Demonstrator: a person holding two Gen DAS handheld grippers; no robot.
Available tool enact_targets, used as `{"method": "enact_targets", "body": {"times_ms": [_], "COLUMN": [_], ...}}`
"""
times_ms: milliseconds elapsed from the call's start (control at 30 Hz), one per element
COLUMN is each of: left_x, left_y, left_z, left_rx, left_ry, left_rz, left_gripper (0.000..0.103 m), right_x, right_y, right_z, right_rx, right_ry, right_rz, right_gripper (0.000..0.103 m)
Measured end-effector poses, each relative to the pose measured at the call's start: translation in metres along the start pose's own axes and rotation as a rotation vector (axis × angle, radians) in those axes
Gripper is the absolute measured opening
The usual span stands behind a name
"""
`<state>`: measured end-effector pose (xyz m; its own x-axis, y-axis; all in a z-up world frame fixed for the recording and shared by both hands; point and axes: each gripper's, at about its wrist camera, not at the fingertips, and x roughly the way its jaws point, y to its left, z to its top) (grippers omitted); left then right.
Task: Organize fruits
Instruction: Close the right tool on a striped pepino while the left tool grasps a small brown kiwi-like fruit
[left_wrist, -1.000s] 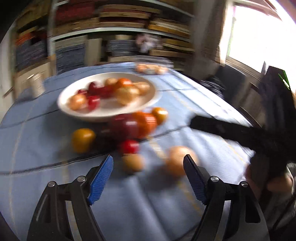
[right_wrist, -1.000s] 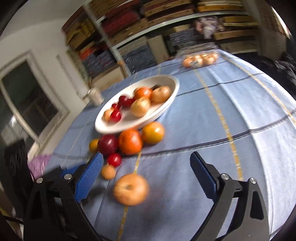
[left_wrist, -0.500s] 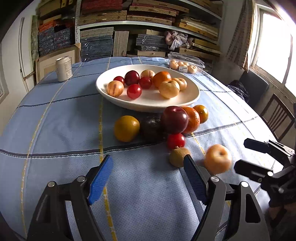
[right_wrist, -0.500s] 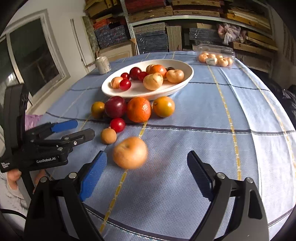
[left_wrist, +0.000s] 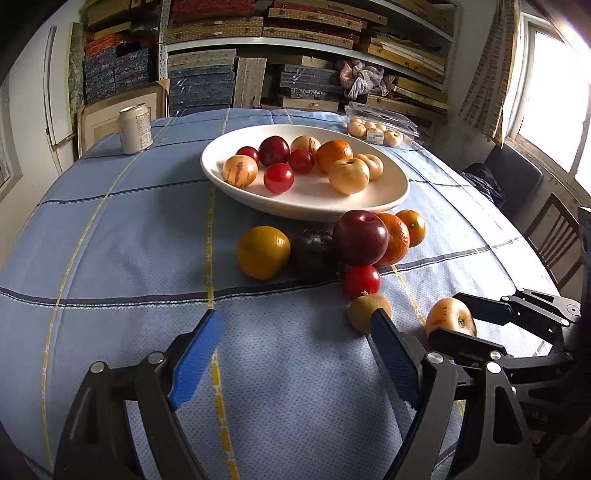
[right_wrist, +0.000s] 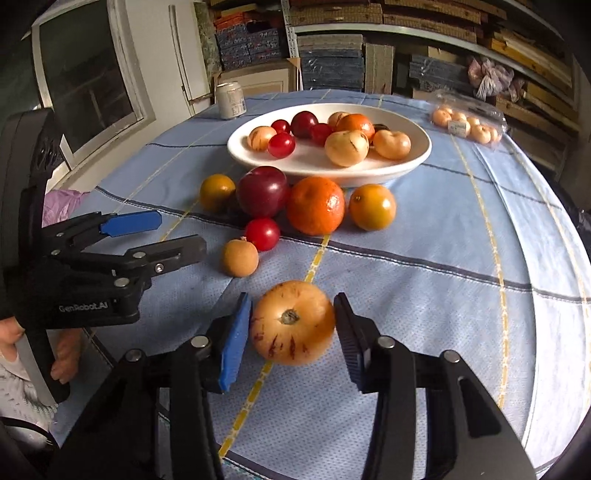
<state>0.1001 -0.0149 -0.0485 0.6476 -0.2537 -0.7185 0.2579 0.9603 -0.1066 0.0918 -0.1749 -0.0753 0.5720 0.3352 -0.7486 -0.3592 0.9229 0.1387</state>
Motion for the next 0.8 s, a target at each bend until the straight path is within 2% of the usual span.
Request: {"method": "enact_targets", "body": {"times_ms": [233, 367, 467, 500, 533, 633, 700, 800], "left_x": [-0.003, -0.004, 0.007, 0.012, 0.017, 0.031, 0.034, 0.037], "left_y": [-0.013, -0.034, -0.058, -0.064, -0.069, -0.070, -0.062, -0.057], "left_z": [-0.003, 0.000, 0.002, 0.003, 0.003, 0.004, 0.005, 0.006], "left_rx": [0.054, 0.112, 0.188, 0.206, 0.223, 0.212, 0.172, 0.143], "left_ry": [-0.012, -0.031, -0.017, -0.008, 0.010, 0.064, 0.084, 0.095], "left_rz": [-0.035, -0.080, -0.044, -0.037, -0.038, -0.061, -0.095, -0.105], "left_gripper": [0.084, 0.084, 0.081, 0.071, 0.053, 0.034, 0.034, 0.034], "right_x": [-0.002, -0.021, -0.029, -0.031, -0.034, -0.037, -0.038, -0.038], "right_y": [-0.008, -0.050, -0.081, -0.086, -0.090, -0.092, -0.092, -0.093], "right_z": [-0.002, -0.002, -0.004, -0.004, -0.004, -0.004, -0.004, -0.005], "right_rx": [0.032, 0.190, 0.317, 0.341, 0.353, 0.359, 0.360, 0.359], "right_ry": [-0.010, -0.100, -0.143, -0.155, -0.166, -0.177, -0.178, -0.176], "right_rz": [0.027, 0.058, 0.071, 0.076, 0.080, 0.090, 0.100, 0.113], "right_gripper": [0.044, 0.044, 0.044, 0.044, 0.044, 0.044, 0.044, 0.044]}}
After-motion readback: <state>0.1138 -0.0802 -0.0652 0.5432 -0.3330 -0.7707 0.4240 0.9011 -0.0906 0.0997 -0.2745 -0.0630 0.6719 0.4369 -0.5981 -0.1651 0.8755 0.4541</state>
